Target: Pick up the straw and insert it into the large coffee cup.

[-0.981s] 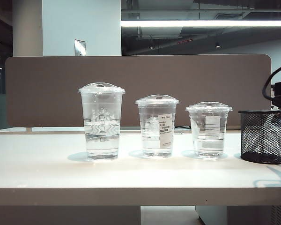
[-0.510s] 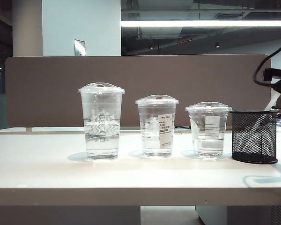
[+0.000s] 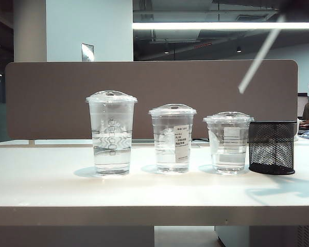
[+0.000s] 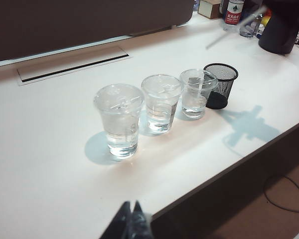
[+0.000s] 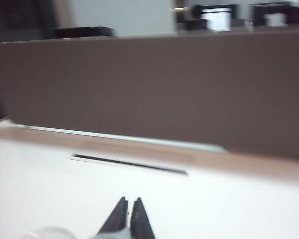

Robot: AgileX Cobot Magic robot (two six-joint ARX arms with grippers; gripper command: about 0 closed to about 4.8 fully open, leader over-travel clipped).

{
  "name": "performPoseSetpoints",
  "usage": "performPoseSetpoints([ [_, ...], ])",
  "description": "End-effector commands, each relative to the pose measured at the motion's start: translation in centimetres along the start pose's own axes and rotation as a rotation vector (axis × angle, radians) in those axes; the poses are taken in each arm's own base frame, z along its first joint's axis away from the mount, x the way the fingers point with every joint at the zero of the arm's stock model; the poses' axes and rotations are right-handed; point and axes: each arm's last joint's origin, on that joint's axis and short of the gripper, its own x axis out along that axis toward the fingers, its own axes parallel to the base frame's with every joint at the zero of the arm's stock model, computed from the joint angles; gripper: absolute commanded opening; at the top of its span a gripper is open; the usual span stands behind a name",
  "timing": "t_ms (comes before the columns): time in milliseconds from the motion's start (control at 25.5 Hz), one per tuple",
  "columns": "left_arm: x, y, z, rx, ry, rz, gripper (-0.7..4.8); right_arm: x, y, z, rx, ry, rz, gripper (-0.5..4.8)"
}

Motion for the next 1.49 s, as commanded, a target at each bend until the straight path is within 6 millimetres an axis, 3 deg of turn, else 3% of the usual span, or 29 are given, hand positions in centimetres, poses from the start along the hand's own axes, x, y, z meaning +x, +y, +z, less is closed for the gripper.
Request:
performPoseSetpoints([
  [39, 0.0, 0.0, 0.1, 0.002, -0.006, -0.003, -0.04, 1.1, 1.3, 5.4, -0.022, 0.102, 0.146, 0.08],
  [118, 0.0, 0.0, 0.1, 0.003, -0.006, -0.003, -0.04, 2.2, 2.6, 8.4, -0.058, 0.100, 0.203, 0.08],
  [235, 0.0, 0.0, 0.1, 0.010, -0.007, -0.003, -0.04, 4.6, 5.2, 10.1, -0.069, 0.113, 0.305, 0.08],
  [431, 0.0, 0.0, 0.0, 0.007, 0.000, -0.003, -0.04, 9.7, 10.4, 8.1, -0.065, 0.243, 0.461, 0.08],
  [628, 0.0, 0.0, -0.1, 0.003, 0.012, -0.004, -0.04, 10.8, 13.4, 6.1, -0.072, 0.302, 0.540, 0.08],
  [902, 0.0, 0.0, -0.1, 0.002, 0.017, 0.003, -0.03, 10.4, 15.6, 5.4, -0.094, 0.321, 0.609, 0.08],
  [1098, 0.0, 0.0, -0.1, 0.001, 0.018, 0.002, -0.03, 10.6, 15.7, 4.6, -0.098, 0.373, 0.610, 0.08],
  [1412, 0.0, 0.0, -0.1, 0.001, 0.018, 0.002, -0.03, 12.8, 17.0, 0.5, -0.105, 0.471, 0.624, 0.11],
  [1491, 0.0, 0.0, -0.1, 0.001, 0.018, 0.002, -0.03, 13.6, 17.4, -0.9, -0.107, 0.493, 0.624, 1.03],
])
